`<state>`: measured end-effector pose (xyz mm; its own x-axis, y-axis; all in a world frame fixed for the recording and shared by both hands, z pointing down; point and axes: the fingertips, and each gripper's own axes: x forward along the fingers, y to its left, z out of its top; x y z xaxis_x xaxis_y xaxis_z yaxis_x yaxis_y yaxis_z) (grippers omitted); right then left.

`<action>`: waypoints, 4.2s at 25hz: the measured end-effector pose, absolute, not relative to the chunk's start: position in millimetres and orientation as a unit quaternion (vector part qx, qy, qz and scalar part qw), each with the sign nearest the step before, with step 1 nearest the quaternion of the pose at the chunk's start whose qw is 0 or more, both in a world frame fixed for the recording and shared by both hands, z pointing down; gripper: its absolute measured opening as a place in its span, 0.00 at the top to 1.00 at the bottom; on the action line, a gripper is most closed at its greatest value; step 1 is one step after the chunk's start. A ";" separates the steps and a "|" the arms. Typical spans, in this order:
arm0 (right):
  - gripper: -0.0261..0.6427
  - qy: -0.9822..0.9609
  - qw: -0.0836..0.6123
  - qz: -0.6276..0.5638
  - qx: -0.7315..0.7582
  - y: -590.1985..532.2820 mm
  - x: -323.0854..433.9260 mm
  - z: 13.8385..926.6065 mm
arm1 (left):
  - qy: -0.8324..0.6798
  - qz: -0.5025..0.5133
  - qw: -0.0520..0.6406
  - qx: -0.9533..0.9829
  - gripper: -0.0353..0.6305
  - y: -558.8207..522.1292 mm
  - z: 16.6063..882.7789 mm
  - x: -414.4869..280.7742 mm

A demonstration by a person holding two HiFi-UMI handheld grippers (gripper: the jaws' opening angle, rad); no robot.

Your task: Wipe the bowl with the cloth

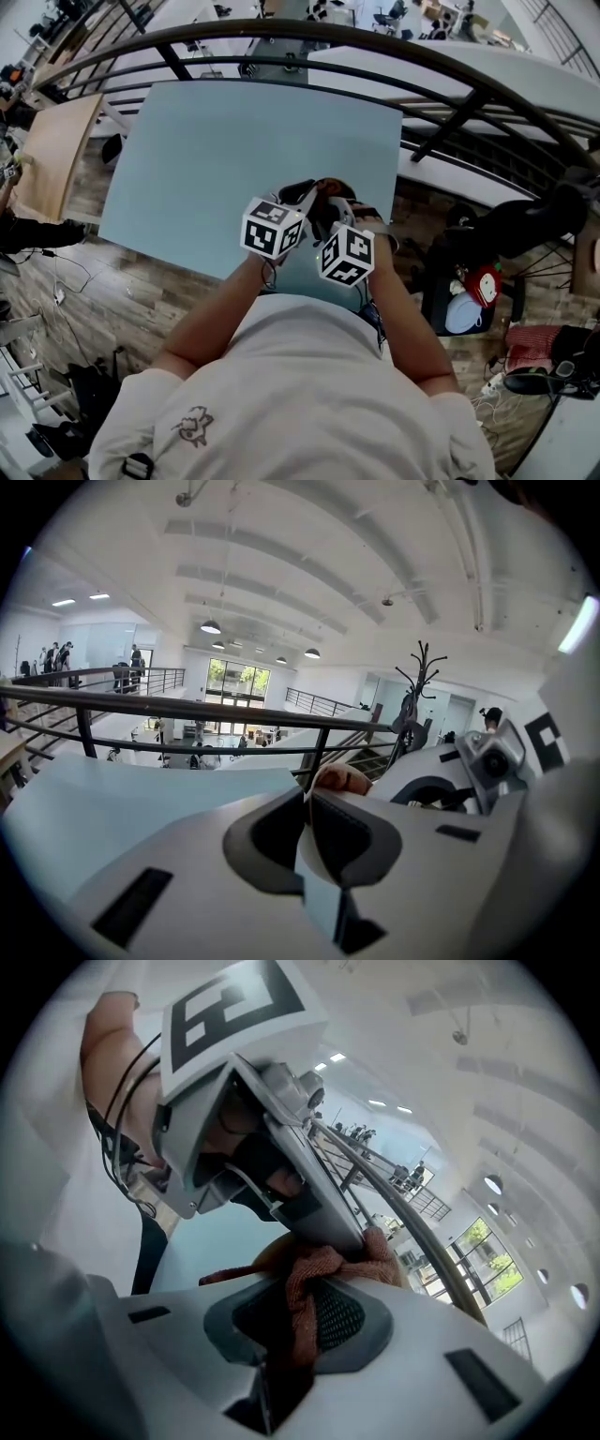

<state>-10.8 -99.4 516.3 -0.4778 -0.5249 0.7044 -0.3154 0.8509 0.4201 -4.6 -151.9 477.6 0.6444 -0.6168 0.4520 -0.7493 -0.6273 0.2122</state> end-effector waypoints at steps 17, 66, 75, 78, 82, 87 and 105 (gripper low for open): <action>0.85 -0.804 0.474 -0.133 0.333 -122.0 36.7 496.5 | -0.399 0.187 0.216 0.872 0.90 -152.3 495.7 -29.5; 0.85 -0.838 0.336 -0.146 0.405 -91.8 84.7 365.4 | -0.381 0.008 0.377 0.844 0.91 -171.7 487.2 -86.3; 0.85 -0.887 0.278 -0.099 0.356 -88.1 58.6 370.8 | -0.225 -0.170 0.577 0.766 0.91 -145.4 469.1 -49.8; 0.85 -0.903 0.258 -0.082 0.333 -86.0 45.5 370.8 | -0.203 -0.180 0.592 0.759 0.91 -139.3 464.1 -40.8; 0.85 -0.925 0.210 -0.057 0.310 -84.0 34.8 363.1 | -0.180 -0.186 0.602 0.756 0.91 -131.3 462.0 -28.5; 0.85 -0.937 0.186 -0.041 0.292 -81.7 32.0 357.0 | -0.152 -0.153 0.602 0.769 0.91 -112.4 465.9 -14.3; 0.85 -0.959 0.120 0.093 0.239 -96.5 31.2 378.8 | 0.014 -0.227 0.567 0.791 0.91 -80.8 391.0 6.7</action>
